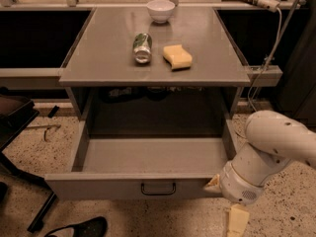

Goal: Close top drawer

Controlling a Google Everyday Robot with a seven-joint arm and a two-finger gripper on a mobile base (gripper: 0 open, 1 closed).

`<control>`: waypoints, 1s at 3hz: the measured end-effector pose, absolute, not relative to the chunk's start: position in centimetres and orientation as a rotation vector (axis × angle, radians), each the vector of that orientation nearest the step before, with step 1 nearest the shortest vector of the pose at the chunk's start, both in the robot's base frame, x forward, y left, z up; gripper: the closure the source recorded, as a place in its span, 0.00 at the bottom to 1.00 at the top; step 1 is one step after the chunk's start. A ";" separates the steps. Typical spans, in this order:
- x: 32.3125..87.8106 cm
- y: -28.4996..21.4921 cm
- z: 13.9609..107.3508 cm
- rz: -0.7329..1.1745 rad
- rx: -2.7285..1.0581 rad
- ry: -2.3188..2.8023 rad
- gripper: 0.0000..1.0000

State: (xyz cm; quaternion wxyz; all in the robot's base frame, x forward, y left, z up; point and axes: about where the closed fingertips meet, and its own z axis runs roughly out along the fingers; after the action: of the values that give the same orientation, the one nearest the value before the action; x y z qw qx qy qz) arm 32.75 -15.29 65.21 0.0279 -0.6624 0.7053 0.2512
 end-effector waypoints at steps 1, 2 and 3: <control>36.3 -15.8 65.6 0.748 -2.010 2.173 0.00; 39.9 -15.7 65.7 0.738 -1.972 2.150 0.00; 43.5 -14.9 65.1 0.797 -1.949 2.033 0.00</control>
Offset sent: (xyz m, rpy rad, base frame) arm 0.1190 -0.0048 0.0072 0.0759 -0.0965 -0.0685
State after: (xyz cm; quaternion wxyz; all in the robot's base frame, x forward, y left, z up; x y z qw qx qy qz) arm 43.46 -14.86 65.14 0.1070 -0.6621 0.6906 0.2707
